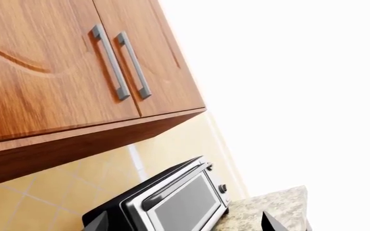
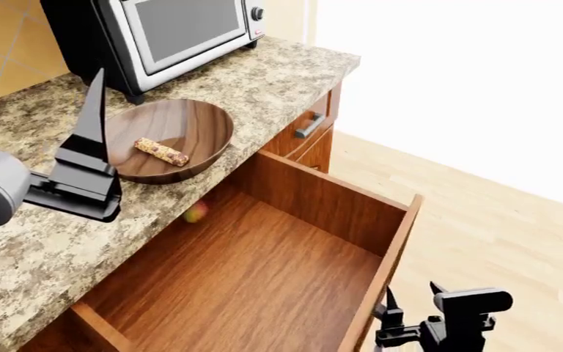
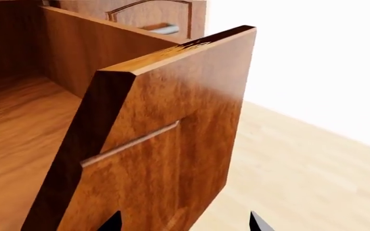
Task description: Place the bar in the bowl and close the drawer.
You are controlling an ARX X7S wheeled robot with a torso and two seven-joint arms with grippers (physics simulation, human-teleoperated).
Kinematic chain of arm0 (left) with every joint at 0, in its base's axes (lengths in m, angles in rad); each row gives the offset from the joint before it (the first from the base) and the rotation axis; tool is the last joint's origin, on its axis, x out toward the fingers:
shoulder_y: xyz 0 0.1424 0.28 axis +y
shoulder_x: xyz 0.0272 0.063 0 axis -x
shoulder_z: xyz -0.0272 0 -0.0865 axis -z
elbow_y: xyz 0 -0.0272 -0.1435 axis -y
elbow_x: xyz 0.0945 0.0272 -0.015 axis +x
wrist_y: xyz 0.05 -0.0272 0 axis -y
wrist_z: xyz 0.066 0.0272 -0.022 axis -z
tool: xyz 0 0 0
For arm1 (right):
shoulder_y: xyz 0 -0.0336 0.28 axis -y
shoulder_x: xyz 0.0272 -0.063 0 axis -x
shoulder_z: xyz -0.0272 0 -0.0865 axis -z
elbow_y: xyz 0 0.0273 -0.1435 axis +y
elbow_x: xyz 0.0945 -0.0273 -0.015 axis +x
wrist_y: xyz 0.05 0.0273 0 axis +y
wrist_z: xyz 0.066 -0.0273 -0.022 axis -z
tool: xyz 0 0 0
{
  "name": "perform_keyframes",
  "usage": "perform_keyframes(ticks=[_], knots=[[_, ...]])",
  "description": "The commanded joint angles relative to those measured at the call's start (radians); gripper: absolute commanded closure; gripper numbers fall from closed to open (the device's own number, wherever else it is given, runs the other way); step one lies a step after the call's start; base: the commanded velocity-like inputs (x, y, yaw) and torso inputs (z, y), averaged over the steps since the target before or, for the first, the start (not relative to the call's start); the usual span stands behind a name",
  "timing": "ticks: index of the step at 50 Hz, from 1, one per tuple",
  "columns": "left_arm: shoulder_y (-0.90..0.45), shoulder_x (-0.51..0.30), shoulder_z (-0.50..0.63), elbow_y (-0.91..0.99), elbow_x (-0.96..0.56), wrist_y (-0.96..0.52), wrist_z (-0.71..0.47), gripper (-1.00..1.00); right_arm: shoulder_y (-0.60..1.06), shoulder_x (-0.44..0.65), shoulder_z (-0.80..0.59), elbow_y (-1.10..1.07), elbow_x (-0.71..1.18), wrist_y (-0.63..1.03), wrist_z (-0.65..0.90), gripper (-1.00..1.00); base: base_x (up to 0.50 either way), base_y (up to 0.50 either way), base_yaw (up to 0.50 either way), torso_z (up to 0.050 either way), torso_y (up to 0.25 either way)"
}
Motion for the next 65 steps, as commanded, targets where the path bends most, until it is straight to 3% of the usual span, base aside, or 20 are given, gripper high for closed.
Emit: perform_keyframes(ticks=[1,29,45,58,65], knots=[[0.008,-0.012,-0.003,0.005,-0.004,0.007,-0.007,-1.0,0.069,-0.064,-0.09,0.018,-0.032,0.065,-0.084,-1.0,0.0,0.0,0.0,0.0,0.0],[0.0,-0.001,0.012,0.007,-0.002,0.013,-0.014,-1.0,0.347,-0.274,-0.159,0.21,-0.093,0.195,-0.252,-1.0,0.0,0.0,0.0,0.0,0.0],[-0.06,0.011,0.033,0.0,-0.031,-0.019,-0.017,-1.0,0.481,-0.483,-0.202,0.497,-0.144,0.161,-0.431,-1.0,0.0,0.0,0.0,0.0,0.0],[-0.091,0.027,0.051,-0.008,-0.038,-0.043,-0.023,-1.0,0.559,-0.695,-0.213,0.861,-0.17,0.032,-0.6,-1.0,0.0,0.0,0.0,0.0,0.0],[-0.098,0.024,0.052,-0.007,-0.046,-0.045,-0.025,-1.0,0.581,-0.698,-0.386,0.828,-0.021,0.016,-0.568,-1.0,0.0,0.0,0.0,0.0,0.0]])
